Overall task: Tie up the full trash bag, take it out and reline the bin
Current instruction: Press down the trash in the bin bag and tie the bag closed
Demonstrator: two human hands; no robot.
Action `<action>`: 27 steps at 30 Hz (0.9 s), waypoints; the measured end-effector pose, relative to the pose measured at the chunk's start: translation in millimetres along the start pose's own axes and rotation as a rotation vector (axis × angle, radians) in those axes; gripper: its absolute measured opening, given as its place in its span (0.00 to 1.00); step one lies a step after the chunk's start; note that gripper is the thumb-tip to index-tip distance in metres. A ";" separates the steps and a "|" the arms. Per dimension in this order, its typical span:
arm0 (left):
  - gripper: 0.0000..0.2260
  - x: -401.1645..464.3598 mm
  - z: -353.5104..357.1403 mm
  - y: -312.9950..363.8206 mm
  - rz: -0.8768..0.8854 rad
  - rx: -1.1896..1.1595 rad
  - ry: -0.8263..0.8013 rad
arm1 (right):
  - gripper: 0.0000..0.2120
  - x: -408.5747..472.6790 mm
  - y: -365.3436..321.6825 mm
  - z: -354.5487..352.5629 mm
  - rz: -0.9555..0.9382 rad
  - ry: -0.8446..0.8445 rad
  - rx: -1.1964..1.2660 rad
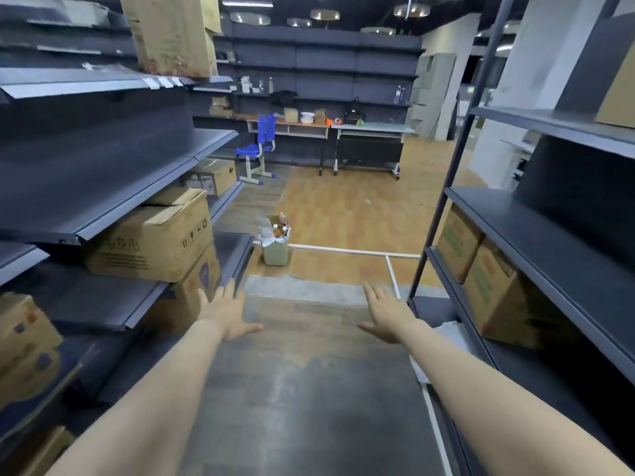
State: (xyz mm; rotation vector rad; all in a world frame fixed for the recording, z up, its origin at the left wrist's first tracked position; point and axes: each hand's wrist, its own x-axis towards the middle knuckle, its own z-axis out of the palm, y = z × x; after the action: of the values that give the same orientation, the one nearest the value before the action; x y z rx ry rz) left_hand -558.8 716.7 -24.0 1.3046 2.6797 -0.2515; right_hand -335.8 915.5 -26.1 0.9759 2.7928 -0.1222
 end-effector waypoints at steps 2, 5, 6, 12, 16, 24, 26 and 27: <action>0.42 27.1 0.0 -0.9 0.006 0.025 -0.048 | 0.41 27.4 4.4 -0.9 -0.017 0.000 -0.050; 0.41 77.2 -4.4 -0.1 0.015 0.055 -0.081 | 0.40 72.7 14.8 -2.7 -0.041 -0.030 -0.060; 0.40 96.4 -7.9 2.7 0.017 0.066 -0.084 | 0.39 90.1 21.2 -3.9 -0.050 -0.044 -0.070; 0.37 243.5 -53.2 43.2 0.057 0.078 -0.013 | 0.37 225.0 72.0 -42.5 -0.022 -0.015 -0.087; 0.39 341.3 -87.4 69.3 0.089 -0.019 0.046 | 0.35 317.9 112.4 -76.4 -0.020 0.043 -0.063; 0.37 466.9 -99.7 40.3 -0.008 0.016 -0.027 | 0.36 478.3 143.7 -90.6 0.001 -0.050 -0.085; 0.37 498.5 -96.3 22.0 -0.077 0.029 -0.067 | 0.35 518.3 138.4 -90.5 -0.035 -0.076 -0.110; 0.37 515.6 -96.1 13.7 -0.096 0.030 -0.086 | 0.35 539.8 135.2 -90.9 -0.048 -0.088 -0.113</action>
State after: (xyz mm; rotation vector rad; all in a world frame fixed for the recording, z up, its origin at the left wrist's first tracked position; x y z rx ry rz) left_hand -868.6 1140.0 -38.3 1.1474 2.6786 -0.3521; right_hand -679.1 1362.4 -45.5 0.8558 2.7112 -0.0128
